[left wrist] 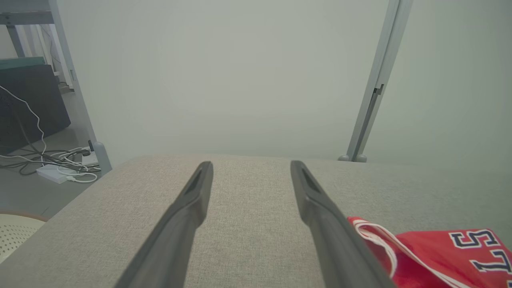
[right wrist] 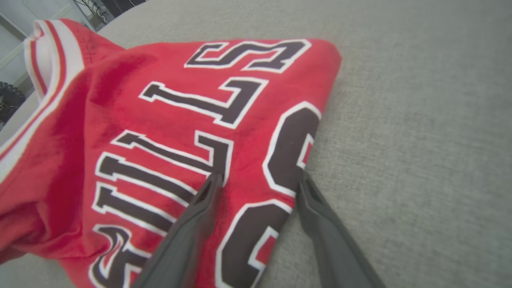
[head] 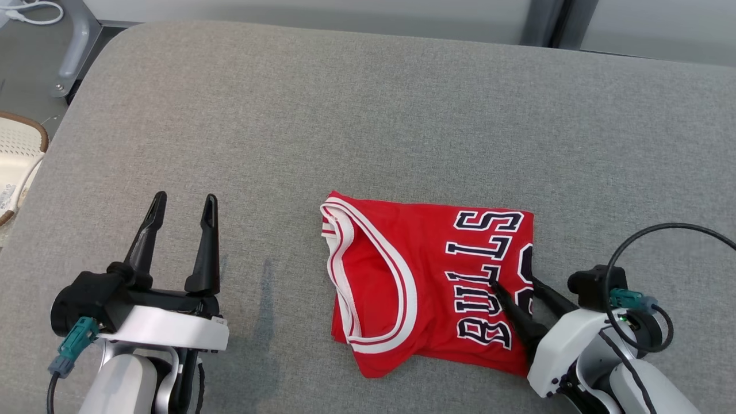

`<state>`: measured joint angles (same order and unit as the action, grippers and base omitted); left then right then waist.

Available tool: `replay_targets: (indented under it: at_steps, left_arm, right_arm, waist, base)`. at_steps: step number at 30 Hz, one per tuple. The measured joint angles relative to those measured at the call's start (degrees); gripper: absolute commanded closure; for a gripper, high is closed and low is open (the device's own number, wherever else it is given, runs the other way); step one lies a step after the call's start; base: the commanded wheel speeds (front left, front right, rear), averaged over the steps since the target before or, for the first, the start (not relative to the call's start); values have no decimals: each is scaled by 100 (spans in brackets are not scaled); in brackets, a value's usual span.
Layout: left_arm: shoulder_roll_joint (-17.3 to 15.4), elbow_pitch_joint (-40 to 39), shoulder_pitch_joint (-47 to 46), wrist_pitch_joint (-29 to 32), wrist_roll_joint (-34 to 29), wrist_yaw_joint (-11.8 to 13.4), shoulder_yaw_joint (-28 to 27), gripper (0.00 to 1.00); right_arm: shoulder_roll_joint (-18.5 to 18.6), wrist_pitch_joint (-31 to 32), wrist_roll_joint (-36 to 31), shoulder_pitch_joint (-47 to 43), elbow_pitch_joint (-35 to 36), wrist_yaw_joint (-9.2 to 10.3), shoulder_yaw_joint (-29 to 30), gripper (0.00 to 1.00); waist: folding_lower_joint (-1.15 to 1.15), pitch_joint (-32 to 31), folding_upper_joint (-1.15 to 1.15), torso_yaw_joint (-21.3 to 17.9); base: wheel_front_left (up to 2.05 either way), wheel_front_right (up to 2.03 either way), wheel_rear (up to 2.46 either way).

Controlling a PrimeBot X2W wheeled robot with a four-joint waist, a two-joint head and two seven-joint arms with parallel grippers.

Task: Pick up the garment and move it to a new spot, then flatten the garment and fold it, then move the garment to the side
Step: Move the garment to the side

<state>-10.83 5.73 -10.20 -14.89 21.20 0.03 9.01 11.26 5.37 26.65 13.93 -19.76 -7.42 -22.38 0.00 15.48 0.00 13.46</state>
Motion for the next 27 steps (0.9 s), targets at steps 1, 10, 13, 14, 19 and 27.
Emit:
replay_targets:
  at_steps: [1,10,13,14,19,27]
  left_arm:
    - [12,-9,-18,0,-8,-5,-24,0]
    - [53,-99,-23,-1,-180,-82,-222,0]
    - [36,-151,81,-1,-216,-96,-280,0]
    - [15,-179,91,-1,-234,-97,-299,0]
    - [-105,-316,178,-1,-307,-98,-358,0]
    - [-255,-547,219,123,-349,-89,-348,0]
  right_arm:
    - [40,42,54,51,-15,0,-64,100]
    - [520,93,134,397,328,-9,-613,100]
    - [759,132,-21,488,679,-9,-689,100]
    - [848,177,-99,495,805,-9,-709,100]
    - [1372,452,-412,522,1504,-8,-676,100]
    - [1911,883,-619,433,2305,-8,-391,100]
  waist:
    - [0,8,0,-10]
    - [0,-11,0,-298]
    - [0,-52,0,-510]
    - [0,-63,0,-594]
    - [0,-103,0,-1103]
    - [0,-114,0,-1946]
  base:
    - [0,0,0]
    - [0,0,0]
    - [0,0,0]
    - [0,0,0]
    - [0,0,0]
    - [0,0,0]
